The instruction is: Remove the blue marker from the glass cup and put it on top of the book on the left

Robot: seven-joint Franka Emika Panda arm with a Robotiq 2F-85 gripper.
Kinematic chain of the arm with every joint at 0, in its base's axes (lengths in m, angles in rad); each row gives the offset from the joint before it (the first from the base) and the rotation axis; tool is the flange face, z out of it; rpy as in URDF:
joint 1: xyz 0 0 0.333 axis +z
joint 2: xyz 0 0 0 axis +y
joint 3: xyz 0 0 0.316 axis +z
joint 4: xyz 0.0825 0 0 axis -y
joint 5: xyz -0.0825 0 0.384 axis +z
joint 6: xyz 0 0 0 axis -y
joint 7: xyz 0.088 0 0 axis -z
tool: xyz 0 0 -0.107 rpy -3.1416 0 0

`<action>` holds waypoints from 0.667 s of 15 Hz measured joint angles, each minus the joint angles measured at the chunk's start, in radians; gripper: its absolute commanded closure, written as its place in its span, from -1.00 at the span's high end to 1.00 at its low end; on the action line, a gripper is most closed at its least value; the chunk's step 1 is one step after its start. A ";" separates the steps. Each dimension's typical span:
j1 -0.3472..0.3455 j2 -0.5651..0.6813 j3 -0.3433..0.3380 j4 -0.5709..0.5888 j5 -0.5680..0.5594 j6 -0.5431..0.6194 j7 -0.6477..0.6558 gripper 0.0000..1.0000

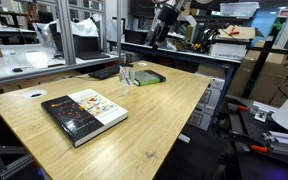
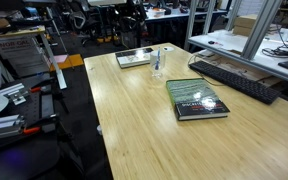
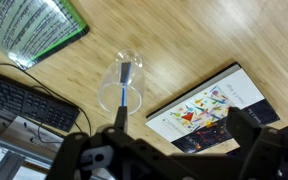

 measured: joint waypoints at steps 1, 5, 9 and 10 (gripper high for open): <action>0.009 0.033 0.012 0.026 0.029 0.018 -0.020 1.00; 0.014 0.163 0.058 0.139 0.146 0.039 -0.077 1.00; -0.018 0.300 0.067 0.257 0.219 0.027 -0.112 1.00; -0.037 0.333 0.070 0.289 0.234 0.016 -0.128 1.00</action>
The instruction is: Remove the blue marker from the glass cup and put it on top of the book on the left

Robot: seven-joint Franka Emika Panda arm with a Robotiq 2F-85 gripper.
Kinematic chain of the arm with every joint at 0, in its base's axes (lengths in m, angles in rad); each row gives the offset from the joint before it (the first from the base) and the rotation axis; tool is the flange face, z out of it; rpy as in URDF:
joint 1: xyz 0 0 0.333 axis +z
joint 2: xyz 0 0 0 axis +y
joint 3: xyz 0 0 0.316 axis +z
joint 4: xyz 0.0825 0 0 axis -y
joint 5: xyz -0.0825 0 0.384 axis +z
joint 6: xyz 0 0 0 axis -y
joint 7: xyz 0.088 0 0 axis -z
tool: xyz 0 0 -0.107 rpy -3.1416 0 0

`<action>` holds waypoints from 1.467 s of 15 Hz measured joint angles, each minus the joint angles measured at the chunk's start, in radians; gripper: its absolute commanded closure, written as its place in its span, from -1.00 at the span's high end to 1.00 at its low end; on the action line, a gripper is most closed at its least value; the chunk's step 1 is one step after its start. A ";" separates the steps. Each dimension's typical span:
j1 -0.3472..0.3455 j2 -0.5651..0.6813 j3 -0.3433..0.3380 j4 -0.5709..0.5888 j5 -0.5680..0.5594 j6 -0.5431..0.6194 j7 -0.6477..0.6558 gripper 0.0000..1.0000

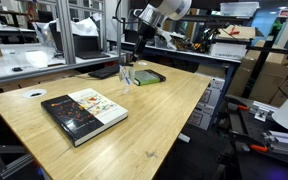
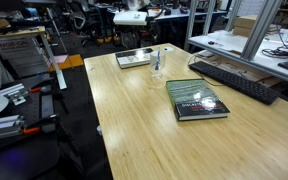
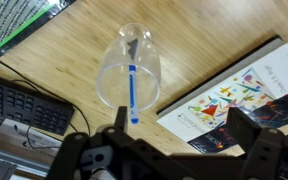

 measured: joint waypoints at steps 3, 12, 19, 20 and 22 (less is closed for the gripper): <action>-0.058 0.084 0.012 0.108 0.027 -0.058 -0.035 1.00; -0.303 0.176 0.251 0.257 -0.122 -0.154 0.051 1.00; -0.306 0.172 0.258 0.259 -0.129 -0.162 0.064 1.00; -0.309 0.175 0.263 0.259 -0.139 -0.160 0.066 1.00; -0.314 0.189 0.275 0.261 -0.167 -0.157 0.082 1.00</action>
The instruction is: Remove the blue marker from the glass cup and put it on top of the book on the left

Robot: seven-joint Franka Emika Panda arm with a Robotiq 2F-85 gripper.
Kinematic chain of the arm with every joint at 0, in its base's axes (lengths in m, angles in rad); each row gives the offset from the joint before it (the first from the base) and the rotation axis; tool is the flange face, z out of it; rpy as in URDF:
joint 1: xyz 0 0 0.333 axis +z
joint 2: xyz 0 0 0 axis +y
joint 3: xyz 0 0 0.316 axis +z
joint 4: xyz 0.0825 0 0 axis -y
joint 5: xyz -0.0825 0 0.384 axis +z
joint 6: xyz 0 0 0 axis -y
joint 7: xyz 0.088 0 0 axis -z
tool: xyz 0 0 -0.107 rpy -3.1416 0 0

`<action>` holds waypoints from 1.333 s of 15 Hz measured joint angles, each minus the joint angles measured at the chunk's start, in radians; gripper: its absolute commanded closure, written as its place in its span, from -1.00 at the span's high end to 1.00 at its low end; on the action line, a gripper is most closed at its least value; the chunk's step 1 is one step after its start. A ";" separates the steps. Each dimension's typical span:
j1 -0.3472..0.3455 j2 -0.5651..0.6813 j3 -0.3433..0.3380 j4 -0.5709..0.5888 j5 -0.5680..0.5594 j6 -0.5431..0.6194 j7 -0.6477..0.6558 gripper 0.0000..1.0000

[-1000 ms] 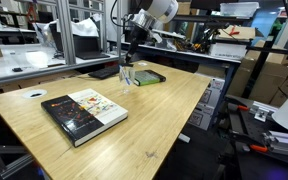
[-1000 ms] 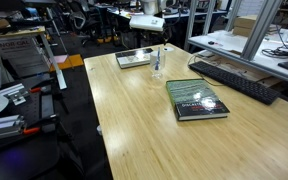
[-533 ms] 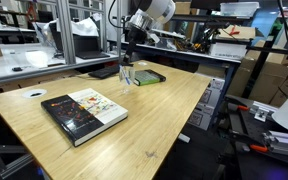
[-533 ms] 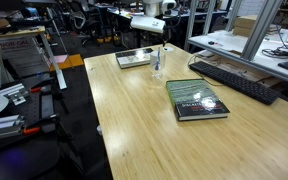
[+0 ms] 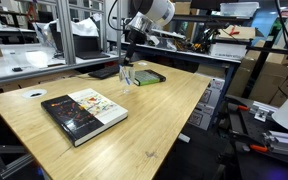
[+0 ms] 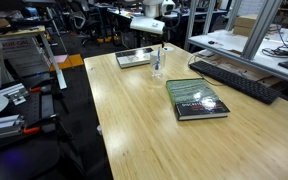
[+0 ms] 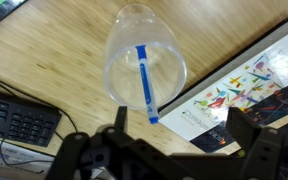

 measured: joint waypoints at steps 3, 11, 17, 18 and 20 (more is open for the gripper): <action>-0.001 0.034 0.009 0.024 -0.041 0.007 0.033 1.00; -0.007 0.102 0.013 0.112 -0.161 0.026 0.127 0.19; -0.013 0.120 0.020 0.137 -0.196 0.026 0.166 -0.63; -0.014 0.120 0.021 0.138 -0.199 0.026 0.169 -0.80; -0.016 0.120 0.024 0.139 -0.203 0.026 0.173 -0.98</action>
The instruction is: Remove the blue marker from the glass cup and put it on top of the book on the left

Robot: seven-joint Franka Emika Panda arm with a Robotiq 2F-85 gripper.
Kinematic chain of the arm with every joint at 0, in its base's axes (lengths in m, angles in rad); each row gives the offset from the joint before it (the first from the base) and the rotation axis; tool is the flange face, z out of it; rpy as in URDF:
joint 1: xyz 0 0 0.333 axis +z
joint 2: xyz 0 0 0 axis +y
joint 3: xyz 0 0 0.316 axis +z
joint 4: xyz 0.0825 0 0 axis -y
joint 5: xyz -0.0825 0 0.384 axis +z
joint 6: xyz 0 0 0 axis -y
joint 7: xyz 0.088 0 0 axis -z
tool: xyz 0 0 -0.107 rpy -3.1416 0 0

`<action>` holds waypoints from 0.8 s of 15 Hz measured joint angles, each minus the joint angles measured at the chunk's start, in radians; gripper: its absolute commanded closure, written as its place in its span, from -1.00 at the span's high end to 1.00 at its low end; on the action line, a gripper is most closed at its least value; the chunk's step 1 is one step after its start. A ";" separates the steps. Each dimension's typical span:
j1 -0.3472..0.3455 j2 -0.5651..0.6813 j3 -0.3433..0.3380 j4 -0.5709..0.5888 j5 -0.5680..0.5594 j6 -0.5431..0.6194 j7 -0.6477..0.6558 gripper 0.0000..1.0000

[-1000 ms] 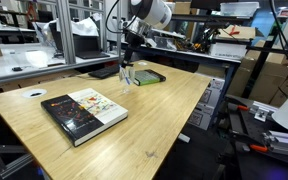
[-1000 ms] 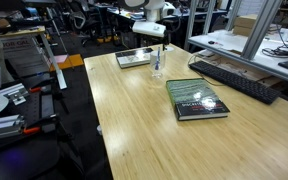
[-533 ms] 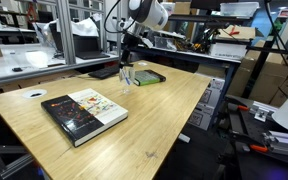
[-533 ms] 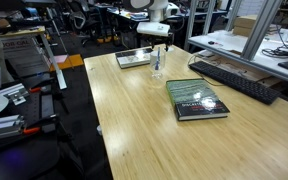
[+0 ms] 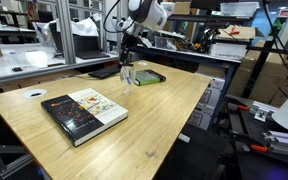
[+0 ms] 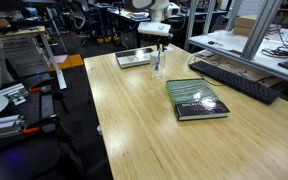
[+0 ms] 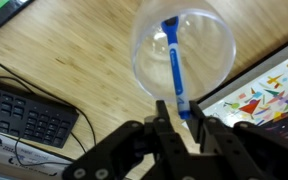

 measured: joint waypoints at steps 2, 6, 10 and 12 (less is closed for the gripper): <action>-0.003 0.000 0.004 0.001 -0.001 0.000 0.002 -0.97; -0.009 0.000 0.013 0.005 -0.002 0.003 0.004 -0.94; -0.018 -0.023 0.024 0.008 -0.003 0.012 0.004 -0.94; -0.023 -0.059 0.025 0.003 -0.004 0.011 0.004 -0.94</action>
